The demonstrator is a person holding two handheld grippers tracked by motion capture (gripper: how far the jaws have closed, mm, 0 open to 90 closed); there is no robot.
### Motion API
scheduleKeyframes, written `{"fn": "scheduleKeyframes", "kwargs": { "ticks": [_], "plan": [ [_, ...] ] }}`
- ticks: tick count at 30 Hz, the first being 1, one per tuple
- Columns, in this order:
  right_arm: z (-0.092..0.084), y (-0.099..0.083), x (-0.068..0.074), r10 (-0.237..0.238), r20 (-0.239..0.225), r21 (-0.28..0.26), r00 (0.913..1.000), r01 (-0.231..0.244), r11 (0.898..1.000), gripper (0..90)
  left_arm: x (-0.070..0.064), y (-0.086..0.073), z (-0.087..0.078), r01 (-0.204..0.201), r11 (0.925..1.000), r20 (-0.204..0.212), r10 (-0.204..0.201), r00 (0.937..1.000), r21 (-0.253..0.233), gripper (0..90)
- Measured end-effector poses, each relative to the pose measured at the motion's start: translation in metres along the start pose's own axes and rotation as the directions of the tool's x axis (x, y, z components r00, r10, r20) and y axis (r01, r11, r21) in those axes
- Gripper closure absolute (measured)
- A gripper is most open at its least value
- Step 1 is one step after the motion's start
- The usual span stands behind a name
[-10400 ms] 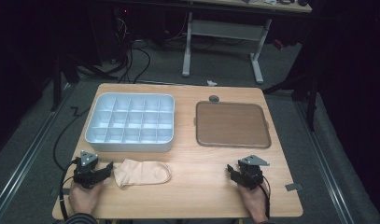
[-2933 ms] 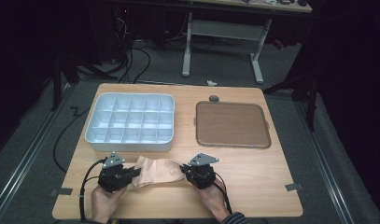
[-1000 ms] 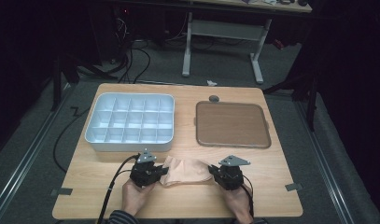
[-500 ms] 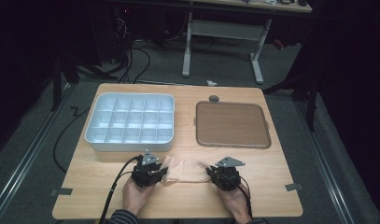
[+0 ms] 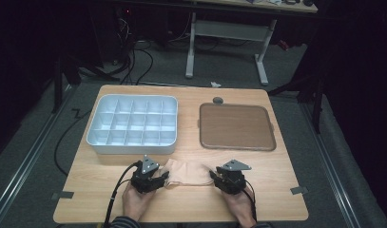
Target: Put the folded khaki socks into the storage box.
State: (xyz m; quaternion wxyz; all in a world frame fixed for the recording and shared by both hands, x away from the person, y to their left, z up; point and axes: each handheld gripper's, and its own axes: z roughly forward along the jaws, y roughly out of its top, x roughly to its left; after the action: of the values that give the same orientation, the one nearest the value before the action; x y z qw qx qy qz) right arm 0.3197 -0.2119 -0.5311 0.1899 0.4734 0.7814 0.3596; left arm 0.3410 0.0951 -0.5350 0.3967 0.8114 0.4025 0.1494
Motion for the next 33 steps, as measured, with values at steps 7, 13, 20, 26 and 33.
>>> {"fn": "scheduleKeyframes", "kwargs": {
  "ticks": [7,13,20,26,33],
  "plan": [
    [-0.007,0.001,-0.003,0.031,-0.002,-0.026,0.9995,-0.031,0.999,60.2,0.001,0.0,0.0,0.015,0.9999,0.002,-0.015,0.9999,-0.003,48.6],
    [-0.022,0.011,-0.002,0.037,0.001,-0.07,0.9993,-0.036,0.997,61.1,0.002,0.0,0.0,0.023,0.9997,0.002,-0.023,0.9997,-0.002,46.9],
    [-0.025,0.018,0.011,0.008,-0.031,-0.1,0.9995,-0.011,0.995,65.2,0.001,0.0,0.0,0.029,0.9996,0.002,-0.029,0.9996,-0.002,45.5],
    [-0.018,0.02,0.026,-0.013,-0.082,-0.067,0.9965,0.008,0.998,73.9,0.003,0.0,-0.001,0.048,0.9989,0.008,-0.048,0.9988,-0.005,45.1],
    [-0.006,0.023,0.044,-0.039,-0.129,-0.048,0.9908,0.033,0.998,84.5,0.005,0.003,-0.004,0.084,0.9964,0.013,-0.084,0.9964,-0.008,44.7]
  ]
}}
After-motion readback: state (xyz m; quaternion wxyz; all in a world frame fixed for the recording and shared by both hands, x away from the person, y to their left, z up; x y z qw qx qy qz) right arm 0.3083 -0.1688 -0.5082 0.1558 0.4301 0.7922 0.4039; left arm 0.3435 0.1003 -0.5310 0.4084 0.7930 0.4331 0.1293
